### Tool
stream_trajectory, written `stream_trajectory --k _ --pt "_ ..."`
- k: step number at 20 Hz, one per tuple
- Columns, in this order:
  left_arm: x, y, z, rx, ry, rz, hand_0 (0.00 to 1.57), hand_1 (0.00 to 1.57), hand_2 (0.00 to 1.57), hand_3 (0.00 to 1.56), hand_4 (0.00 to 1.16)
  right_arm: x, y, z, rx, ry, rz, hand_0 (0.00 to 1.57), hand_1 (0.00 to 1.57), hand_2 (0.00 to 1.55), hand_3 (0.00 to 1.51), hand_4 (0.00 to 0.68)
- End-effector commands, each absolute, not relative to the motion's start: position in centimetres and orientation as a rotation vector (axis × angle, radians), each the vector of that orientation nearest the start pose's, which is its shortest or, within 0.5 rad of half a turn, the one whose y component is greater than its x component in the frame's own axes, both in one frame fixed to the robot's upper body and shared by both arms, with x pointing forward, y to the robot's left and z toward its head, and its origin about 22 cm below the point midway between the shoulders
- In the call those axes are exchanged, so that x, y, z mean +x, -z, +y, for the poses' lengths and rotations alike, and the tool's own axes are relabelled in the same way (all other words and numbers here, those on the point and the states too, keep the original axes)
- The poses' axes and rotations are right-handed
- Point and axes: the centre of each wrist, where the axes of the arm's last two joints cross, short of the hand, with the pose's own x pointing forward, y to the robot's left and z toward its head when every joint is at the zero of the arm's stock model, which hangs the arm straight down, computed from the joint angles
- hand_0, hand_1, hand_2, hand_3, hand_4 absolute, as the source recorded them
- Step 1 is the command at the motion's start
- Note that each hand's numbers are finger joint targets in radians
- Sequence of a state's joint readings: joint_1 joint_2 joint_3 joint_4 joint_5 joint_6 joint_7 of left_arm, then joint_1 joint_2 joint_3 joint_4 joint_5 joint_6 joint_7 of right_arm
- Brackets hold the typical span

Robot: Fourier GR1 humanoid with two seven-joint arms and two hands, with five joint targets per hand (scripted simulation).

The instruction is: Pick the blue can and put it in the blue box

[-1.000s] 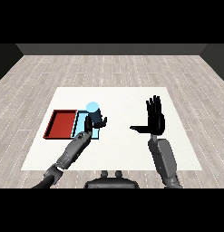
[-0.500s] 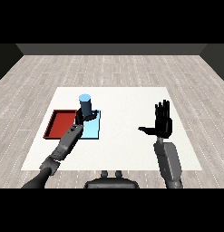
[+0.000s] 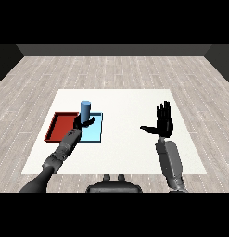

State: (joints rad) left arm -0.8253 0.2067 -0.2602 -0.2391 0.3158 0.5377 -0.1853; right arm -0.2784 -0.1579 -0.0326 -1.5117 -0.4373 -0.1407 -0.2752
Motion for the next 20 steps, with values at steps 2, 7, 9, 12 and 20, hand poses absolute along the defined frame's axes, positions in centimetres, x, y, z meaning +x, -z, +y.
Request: stream_trajectory --k 2,7,9,12,20 --pt "36.1 8.1 23.5 0.638 0.066 -0.998 1.23 1.23 1.14 1.11 0.93 30.3 -5.5 -24.4 0.186 0.303 -1.993 0.00 0.00 0.00 0.00 0.000" --pt "33.1 10.8 25.6 0.592 0.087 -0.956 0.90 0.90 0.89 0.81 0.89 31.2 -6.1 -25.6 0.194 0.313 -2.004 0.00 0.00 0.00 0.00 0.000" --pt "34.6 9.5 25.2 0.522 0.089 -0.887 1.35 1.35 1.24 0.40 0.61 30.8 -5.5 -24.7 0.199 0.279 -2.003 0.00 0.00 0.00 0.00 0.000" --pt "35.3 8.7 25.5 0.566 0.164 -0.939 0.00 0.00 0.24 0.28 0.67 30.2 -5.4 -24.4 0.207 0.289 -2.007 0.00 0.00 0.00 0.00 0.000" --pt "35.4 8.7 24.6 0.762 0.084 -1.100 0.00 0.00 0.00 0.00 0.00 31.0 -6.3 -23.9 0.260 0.312 -2.016 0.00 0.00 0.00 0.00 0.000"
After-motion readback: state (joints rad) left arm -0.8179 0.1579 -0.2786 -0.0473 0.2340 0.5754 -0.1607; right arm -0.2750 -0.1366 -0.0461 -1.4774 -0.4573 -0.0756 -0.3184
